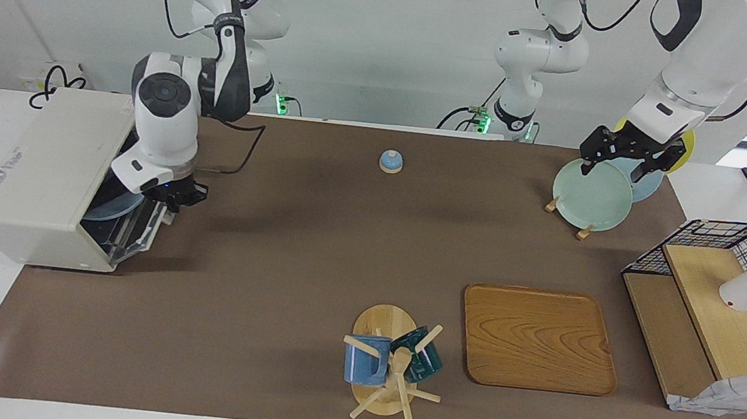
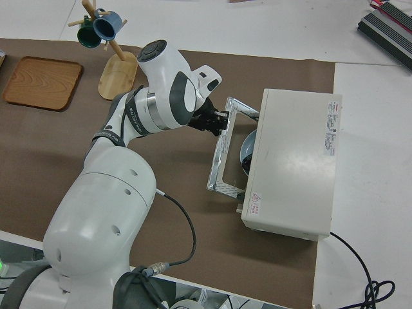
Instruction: Put eggplant into oven
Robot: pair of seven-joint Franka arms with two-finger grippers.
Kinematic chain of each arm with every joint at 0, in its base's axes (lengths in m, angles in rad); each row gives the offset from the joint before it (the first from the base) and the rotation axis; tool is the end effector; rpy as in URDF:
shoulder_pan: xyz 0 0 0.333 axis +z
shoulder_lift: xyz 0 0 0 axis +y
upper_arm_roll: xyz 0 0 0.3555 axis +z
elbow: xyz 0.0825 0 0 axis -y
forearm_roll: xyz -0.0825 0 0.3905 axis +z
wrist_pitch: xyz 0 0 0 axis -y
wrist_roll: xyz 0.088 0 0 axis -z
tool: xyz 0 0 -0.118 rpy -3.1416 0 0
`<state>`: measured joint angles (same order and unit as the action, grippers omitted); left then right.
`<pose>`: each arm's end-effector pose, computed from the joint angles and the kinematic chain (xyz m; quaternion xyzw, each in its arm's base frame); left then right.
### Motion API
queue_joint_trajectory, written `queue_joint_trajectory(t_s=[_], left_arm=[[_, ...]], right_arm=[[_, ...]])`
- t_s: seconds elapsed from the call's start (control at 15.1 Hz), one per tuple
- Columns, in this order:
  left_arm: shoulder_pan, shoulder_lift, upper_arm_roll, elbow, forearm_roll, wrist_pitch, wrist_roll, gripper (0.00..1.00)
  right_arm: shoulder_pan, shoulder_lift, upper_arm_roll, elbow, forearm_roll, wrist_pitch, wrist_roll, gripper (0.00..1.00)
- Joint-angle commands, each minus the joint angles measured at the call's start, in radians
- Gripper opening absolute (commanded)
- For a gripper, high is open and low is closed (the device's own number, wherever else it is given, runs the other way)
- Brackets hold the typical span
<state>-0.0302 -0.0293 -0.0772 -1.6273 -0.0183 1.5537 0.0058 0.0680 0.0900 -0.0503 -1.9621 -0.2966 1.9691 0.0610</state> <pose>0.5439 -0.0615 0.6408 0.9981 -0.0565 -0.0226 0.0069 0.5781 -0.0109 0.4502 0.9890 0.0415 -0.0357 0.1375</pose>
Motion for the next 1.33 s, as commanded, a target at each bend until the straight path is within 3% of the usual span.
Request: queue_joint_trajectory(t_s=[0.0, 0.27, 0.4, 0.47, 0.53, 0.6, 0.66, 0.8, 1.2, 1.26], left_arm=[[0.010, 0.005, -0.007, 0.015, 0.017, -0.017, -0.036, 1.00], [0.018, 0.005, -0.007, 0.014, 0.018, -0.012, -0.035, 1.00], [0.018, 0.006, -0.007, 0.017, 0.018, -0.009, -0.035, 1.00], [0.016, 0.008, -0.007, 0.015, 0.018, -0.007, -0.036, 0.84], [0.016, 0.008, -0.006, 0.015, 0.018, -0.007, -0.036, 0.45], [0.018, 0.006, -0.006, 0.015, 0.018, -0.004, -0.033, 0.00], [0.021, 0.006, -0.004, 0.010, 0.018, 0.012, -0.027, 0.00], [0.030, 0.008, -0.004, 0.010, 0.018, 0.025, -0.026, 0.00], [0.030, 0.006, -0.004, 0.010, 0.018, 0.017, -0.023, 0.00], [0.030, 0.006, -0.006, 0.010, 0.018, 0.022, -0.020, 0.13]], right_arm=[[-0.076, 0.021, -0.025, 0.025, -0.055, 0.021, -0.104, 0.08], [-0.108, -0.004, -0.023, 0.025, -0.030, -0.012, -0.139, 0.10], [-0.109, -0.027, -0.028, 0.038, 0.058, -0.045, -0.142, 0.21], [-0.109, -0.045, -0.028, 0.058, 0.082, -0.087, -0.153, 0.29], [-0.108, -0.061, -0.026, 0.093, 0.109, -0.148, -0.176, 0.40], [-0.106, -0.064, -0.026, 0.130, 0.140, -0.192, -0.191, 0.44], [-0.108, -0.075, -0.026, 0.166, 0.177, -0.234, -0.198, 0.55], [-0.108, -0.102, -0.028, 0.183, 0.232, -0.256, -0.199, 1.00], [-0.096, -0.150, -0.017, 0.203, 0.241, -0.325, -0.198, 1.00], [-0.096, -0.142, -0.017, 0.242, 0.258, -0.357, -0.196, 1.00]])
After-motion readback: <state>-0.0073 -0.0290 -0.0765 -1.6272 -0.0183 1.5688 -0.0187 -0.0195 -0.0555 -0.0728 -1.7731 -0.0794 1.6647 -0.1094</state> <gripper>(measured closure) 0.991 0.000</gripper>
